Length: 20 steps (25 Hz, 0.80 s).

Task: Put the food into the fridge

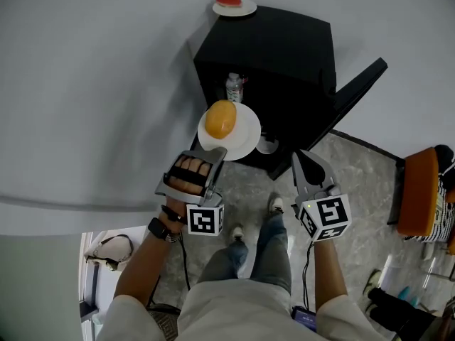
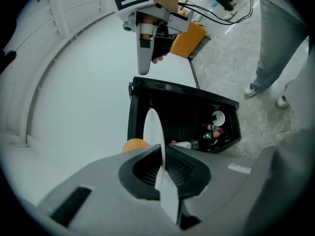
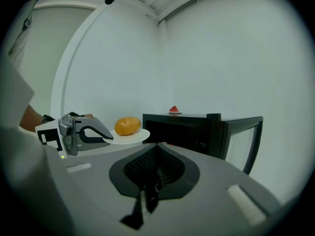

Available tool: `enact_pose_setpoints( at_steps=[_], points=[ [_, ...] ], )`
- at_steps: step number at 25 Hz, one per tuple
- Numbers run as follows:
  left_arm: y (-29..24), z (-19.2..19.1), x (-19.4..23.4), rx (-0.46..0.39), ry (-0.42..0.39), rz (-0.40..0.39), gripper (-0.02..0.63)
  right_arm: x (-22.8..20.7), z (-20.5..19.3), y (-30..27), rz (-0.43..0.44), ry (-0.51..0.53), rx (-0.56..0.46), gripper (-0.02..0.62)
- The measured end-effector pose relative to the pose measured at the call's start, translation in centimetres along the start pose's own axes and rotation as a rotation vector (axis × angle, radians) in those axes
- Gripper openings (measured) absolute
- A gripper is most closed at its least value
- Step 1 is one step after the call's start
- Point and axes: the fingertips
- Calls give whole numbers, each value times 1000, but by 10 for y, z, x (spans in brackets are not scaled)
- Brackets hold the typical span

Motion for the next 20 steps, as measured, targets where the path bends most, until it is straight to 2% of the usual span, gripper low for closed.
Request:
enact_pose_setpoints(
  at_steps=[13,20],
  points=[
    [-60,-13,-52,-6,5,12,12,-22,-44,-20,-27,50,-7,6],
    [-87,-11,-80,-23,11,0,12,-26,-72,-36,-34,40,-21,6]
  ],
)
Point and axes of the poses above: the fingertips, and each gripper's own axes: y backward along the fingers, x to its left, z out of its top, and after that the axes turned 10 degrees about -x, right-handed
